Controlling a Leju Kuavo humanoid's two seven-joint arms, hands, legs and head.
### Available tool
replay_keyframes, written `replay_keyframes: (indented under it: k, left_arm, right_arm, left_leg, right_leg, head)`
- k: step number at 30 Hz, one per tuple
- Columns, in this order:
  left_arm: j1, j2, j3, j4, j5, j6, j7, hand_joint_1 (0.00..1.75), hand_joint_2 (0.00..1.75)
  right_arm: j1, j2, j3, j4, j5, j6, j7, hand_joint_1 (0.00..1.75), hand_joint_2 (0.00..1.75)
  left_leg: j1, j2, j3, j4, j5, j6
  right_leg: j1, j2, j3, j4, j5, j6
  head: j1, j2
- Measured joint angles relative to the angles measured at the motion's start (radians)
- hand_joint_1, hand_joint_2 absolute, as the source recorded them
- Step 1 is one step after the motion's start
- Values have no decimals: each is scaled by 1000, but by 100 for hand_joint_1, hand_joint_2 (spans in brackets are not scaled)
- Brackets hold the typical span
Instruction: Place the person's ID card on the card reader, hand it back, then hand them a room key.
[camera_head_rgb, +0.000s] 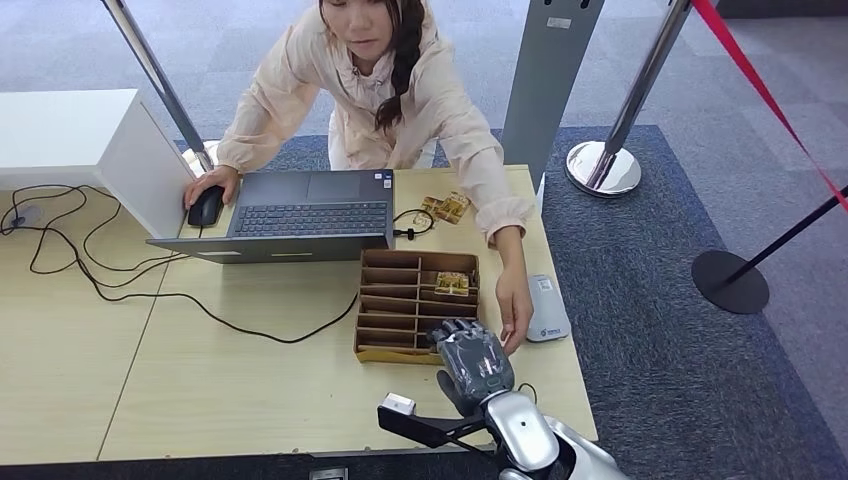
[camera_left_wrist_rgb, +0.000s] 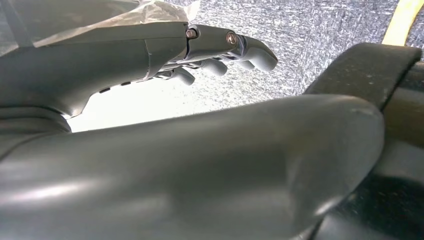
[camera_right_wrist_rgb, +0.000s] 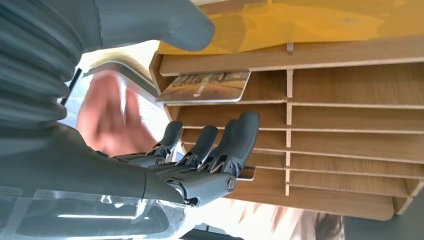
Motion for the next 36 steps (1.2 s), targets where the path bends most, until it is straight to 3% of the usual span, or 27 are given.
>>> replay_keyframes:
  k: [7, 10, 14, 16, 36]
  left_arm:
    - [0, 8, 0, 0, 0, -2, -5, 0, 0]
    - [0, 14, 0, 1, 0, -6, -12, 0, 0]
    - [0, 22, 0, 1, 0, -9, -16, 0, 0]
    - [0, 23, 0, 1, 0, -9, -16, 0, 0]
    - [0, 22, 2, 1, 0, 1, -12, 0, 0]
  right_arm:
    - [-1, 1, 0, 6, 4, 5, 9, 94, 175]
    - [-1, 1, 0, 10, 12, 4, 11, 96, 175]
    - [-3, 1, 0, 14, 15, 3, 12, 128, 175]
    - [-4, 1, 0, 15, 17, 3, 12, 136, 175]
    - [-8, 9, 0, 32, 17, -25, 9, 131, 175]
  left_leg:
    - [0, 0, 0, 0, 0, 0]
    - [0, 0, 0, 0, 0, 0]
    - [0, 0, 0, 0, 0, 0]
    - [0, 0, 0, 0, 0, 0]
    - [0, 0, 0, 0, 0, 0]
  right_leg:
    - [0, 0, 0, 0, 0, 0]
    - [0, 0, 0, 0, 0, 0]
    - [0, 0, 0, 0, 0, 0]
    - [0, 0, 0, 0, 0, 0]
    - [0, 0, 0, 0, 0, 0]
  head:
    - [0, 0]
    - [0, 0]
    - [0, 0]
    - [0, 0]
    - [0, 0]
